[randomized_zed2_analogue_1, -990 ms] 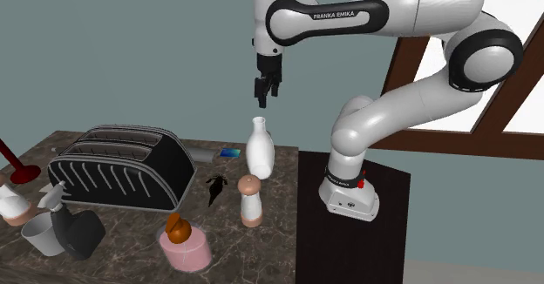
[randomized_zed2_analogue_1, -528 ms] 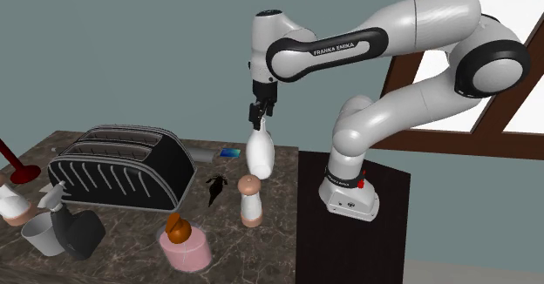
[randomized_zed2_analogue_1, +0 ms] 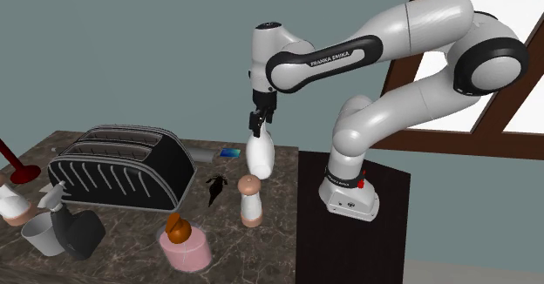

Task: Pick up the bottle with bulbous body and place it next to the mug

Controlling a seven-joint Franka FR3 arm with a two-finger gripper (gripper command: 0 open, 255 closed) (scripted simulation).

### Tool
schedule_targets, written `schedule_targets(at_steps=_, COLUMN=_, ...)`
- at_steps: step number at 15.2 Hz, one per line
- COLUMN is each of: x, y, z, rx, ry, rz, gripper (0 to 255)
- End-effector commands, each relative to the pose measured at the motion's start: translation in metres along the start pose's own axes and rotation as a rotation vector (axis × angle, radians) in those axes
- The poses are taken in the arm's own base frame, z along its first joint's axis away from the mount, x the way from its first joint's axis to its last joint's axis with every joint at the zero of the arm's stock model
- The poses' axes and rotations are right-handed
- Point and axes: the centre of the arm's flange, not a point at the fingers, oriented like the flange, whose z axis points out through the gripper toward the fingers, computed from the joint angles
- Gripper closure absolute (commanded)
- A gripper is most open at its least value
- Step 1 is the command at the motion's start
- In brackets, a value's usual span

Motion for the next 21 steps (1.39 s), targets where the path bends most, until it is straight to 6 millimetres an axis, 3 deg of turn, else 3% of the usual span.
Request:
schedule_targets(at_steps=1, x=0.000, y=0.000, z=0.001, rx=0.000, ry=0.000, rz=0.000, gripper=0)
schedule_targets(at_steps=4, x=0.000, y=0.000, z=0.001, rx=0.000, ry=0.000, rz=0.000, gripper=0)
schedule_targets(at_steps=5, x=0.000, y=0.000, z=0.001, rx=0.000, ry=0.000, rz=0.000, gripper=255)
schedule_targets(at_steps=14, x=0.000, y=0.000, z=0.001, rx=0.000, ry=0.000, rz=0.000, gripper=255)
schedule_targets(at_steps=21, x=0.002, y=0.000, z=-0.036, rx=0.000, ry=0.000, rz=0.000, gripper=255)
